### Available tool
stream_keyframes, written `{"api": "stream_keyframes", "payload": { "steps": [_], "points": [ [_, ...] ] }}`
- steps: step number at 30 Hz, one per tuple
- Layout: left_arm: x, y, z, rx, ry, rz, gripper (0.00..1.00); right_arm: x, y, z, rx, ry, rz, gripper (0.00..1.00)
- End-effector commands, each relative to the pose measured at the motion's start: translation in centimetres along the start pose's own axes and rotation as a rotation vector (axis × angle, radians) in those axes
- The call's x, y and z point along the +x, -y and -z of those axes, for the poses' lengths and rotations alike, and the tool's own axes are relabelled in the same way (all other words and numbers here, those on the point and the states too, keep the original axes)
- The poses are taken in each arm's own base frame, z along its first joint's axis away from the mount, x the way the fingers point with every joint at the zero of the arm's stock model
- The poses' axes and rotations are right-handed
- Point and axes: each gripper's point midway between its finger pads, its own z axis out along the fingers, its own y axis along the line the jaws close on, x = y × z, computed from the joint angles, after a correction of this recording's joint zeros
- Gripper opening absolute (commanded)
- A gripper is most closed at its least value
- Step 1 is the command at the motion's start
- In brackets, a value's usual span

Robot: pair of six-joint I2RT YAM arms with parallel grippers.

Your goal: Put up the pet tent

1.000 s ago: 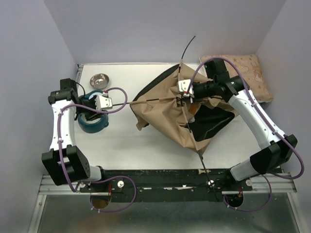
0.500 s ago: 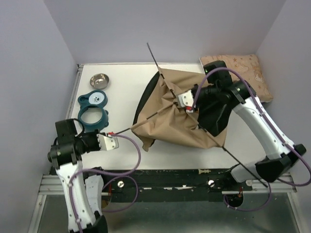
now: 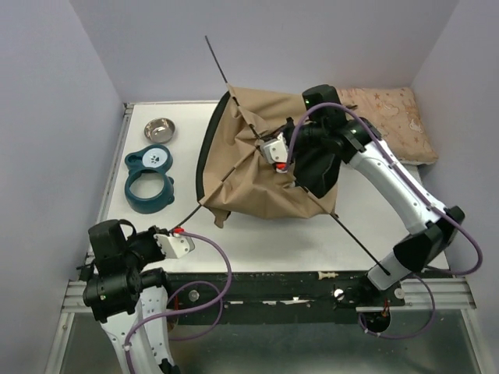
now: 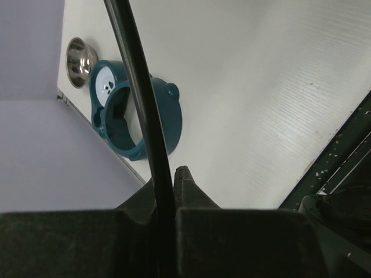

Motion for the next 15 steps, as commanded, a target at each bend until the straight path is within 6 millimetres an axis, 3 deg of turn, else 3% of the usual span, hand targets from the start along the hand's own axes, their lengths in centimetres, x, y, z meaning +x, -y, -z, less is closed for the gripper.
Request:
{"api": "stream_keyframes", "payload": {
  "steps": [1,6,9,12,13,15],
  "points": [
    [-1.6,1.8,-0.2,0.002,0.101,0.094,0.00,-4.9,7.0,-4.0,0.170,0.245,0.272,0.01],
    [-1.6,3.3,0.5,-0.021,0.093,0.080,0.00,-6.9,10.4,-7.1,0.211,0.334,0.331,0.03],
    [-0.6,3.5,0.2,-0.022,0.053,0.148,0.00,-6.3,10.1,-9.1,0.187,0.301,0.334,0.42],
    [1.2,1.9,-0.8,-0.051,-0.020,0.230,0.00,-2.2,7.7,-9.6,0.154,0.166,0.300,0.64],
    [1.8,0.5,-1.1,-0.076,-0.043,0.254,0.00,0.3,5.8,-9.7,0.118,0.116,0.268,0.72],
    [2.9,-1.5,-2.0,-0.107,-0.083,0.347,0.00,4.4,4.3,-7.8,0.116,0.008,0.208,0.92]
  ]
}}
